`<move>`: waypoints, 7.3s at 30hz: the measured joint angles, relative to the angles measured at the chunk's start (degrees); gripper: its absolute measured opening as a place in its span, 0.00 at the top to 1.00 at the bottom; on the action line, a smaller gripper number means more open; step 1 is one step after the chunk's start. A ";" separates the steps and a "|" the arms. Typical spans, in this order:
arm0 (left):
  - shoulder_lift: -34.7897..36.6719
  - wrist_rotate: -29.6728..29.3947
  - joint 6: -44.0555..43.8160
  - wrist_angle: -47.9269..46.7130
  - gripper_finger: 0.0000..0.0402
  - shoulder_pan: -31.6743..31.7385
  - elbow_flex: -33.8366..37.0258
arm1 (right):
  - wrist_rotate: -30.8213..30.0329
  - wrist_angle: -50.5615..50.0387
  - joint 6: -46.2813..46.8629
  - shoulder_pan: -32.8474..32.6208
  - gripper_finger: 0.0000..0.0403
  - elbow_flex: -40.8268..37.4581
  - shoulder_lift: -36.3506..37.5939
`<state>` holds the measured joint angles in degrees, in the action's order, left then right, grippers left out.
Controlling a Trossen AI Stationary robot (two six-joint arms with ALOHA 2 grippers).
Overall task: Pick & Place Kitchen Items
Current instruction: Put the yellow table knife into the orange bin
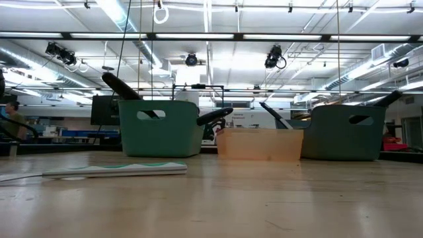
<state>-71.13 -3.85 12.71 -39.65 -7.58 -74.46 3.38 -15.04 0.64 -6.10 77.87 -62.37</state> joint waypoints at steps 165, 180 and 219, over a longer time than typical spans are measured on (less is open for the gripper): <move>-37.80 4.70 -32.44 12.81 0.79 28.02 -21.43 | -7.48 -9.51 -1.31 0.01 0.98 0.07 8.70; -37.73 2.91 -29.82 3.72 0.79 32.32 -30.77 | -7.48 -9.50 -1.70 -0.01 0.98 0.04 8.70; -38.00 -1.25 -41.02 4.46 0.79 29.89 -27.54 | -7.48 -9.45 -2.67 0.00 0.98 0.02 8.70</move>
<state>-109.13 -5.10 -28.30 -35.19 22.31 -102.00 -4.10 -24.49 -2.02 -6.09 77.89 -53.67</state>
